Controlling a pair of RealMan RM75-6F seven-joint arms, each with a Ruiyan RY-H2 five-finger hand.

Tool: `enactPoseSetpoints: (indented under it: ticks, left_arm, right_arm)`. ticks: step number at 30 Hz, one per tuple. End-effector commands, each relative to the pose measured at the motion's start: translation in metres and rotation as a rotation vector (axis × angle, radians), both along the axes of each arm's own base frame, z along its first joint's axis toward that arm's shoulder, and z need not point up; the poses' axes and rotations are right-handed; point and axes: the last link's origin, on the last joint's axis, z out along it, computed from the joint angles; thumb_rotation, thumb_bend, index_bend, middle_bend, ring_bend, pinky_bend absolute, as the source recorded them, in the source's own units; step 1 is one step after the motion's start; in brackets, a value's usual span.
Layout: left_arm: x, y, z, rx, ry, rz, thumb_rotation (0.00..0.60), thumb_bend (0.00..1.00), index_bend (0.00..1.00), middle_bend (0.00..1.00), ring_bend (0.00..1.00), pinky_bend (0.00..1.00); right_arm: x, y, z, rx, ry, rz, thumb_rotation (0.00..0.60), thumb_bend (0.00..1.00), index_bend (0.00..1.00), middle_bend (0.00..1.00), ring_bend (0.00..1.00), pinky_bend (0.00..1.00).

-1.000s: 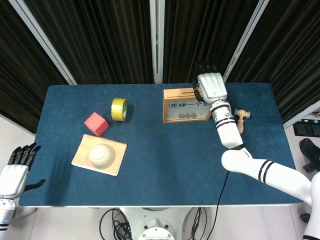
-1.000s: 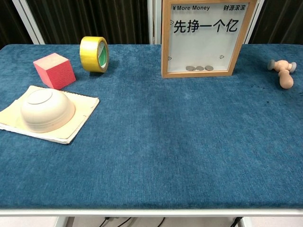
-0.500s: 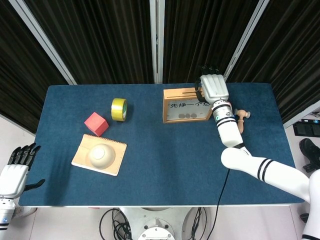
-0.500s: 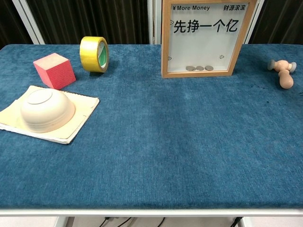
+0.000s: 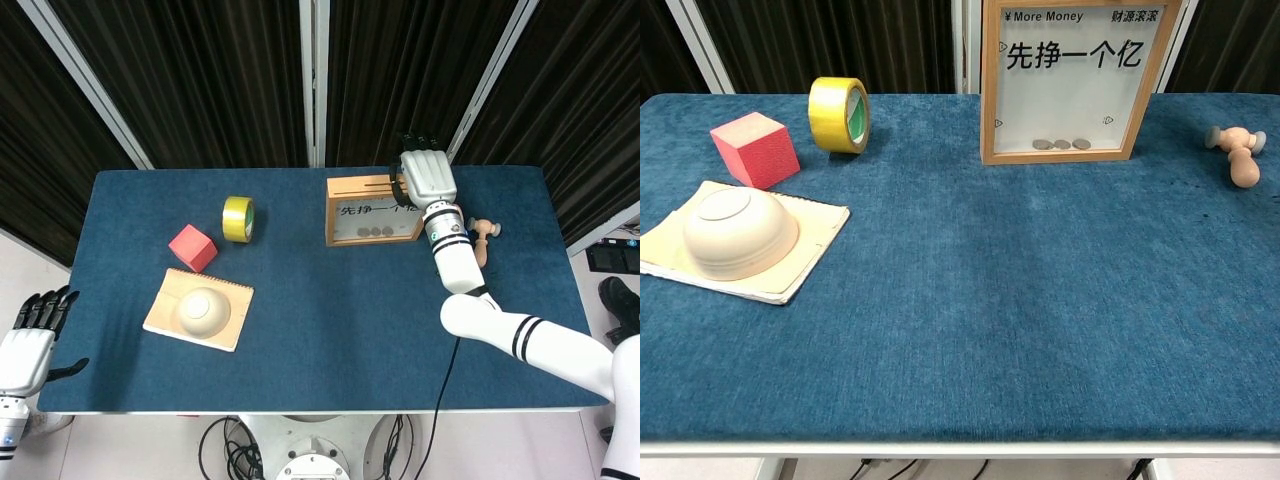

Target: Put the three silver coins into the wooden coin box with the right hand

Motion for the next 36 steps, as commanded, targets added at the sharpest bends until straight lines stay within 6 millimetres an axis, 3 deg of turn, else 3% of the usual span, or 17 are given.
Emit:
enactPoseSetpoints:
  ticks: [1,2,5,8,10,30,36]
  left_arm:
    - [0.0,0.0,0.0,-0.001,0.0,0.001,0.6,0.0,0.02,0.0,0.0,0.0]
    - [0.0,0.0,-0.001,-0.001,-0.001,0.001,0.6,0.0,0.02,0.0,0.0,0.0]
    - [-0.001,0.0,0.0,-0.001,-0.001,0.002,0.6,0.0,0.02,0.0,0.0,0.0]
    - [-0.001,0.0,0.0,0.002,0.0,0.002,0.6,0.0,0.02,0.0,0.0,0.0]
    - [-0.001,0.0,0.0,0.002,0.0,0.002,0.6,0.0,0.02,0.0,0.0,0.0]
    - [0.006,0.002,-0.001,-0.001,0.012,-0.008,0.6,0.0,0.02,0.0,0.0,0.0]
    - [0.009,0.003,0.001,0.004,0.017,-0.014,0.6,0.0,0.02,0.0,0.0,0.0]
  right_arm:
    - [-0.001,0.0,-0.002,0.012,0.006,-0.003,0.6,0.48,0.73,0.07,0.0,0.0]
    - [-0.002,0.001,-0.002,0.017,0.01,-0.004,0.6,0.48,0.68,0.07,0.0,0.0]
    - [-0.003,0.001,-0.003,0.027,0.015,-0.004,0.6,0.46,0.34,0.03,0.0,0.0]
    - [-0.003,0.001,-0.003,0.034,0.014,-0.002,0.6,0.45,0.08,0.0,0.0,0.0]
    - [-0.004,0.002,-0.003,0.037,0.016,0.002,0.6,0.44,0.01,0.0,0.0,0.0]
    - [-0.013,0.014,0.018,-0.027,-0.017,0.133,0.6,0.44,0.0,0.0,0.0,0.0]
    - [-0.021,0.025,0.03,-0.039,-0.035,0.163,0.6,0.43,0.0,0.0,0.0,0.0]
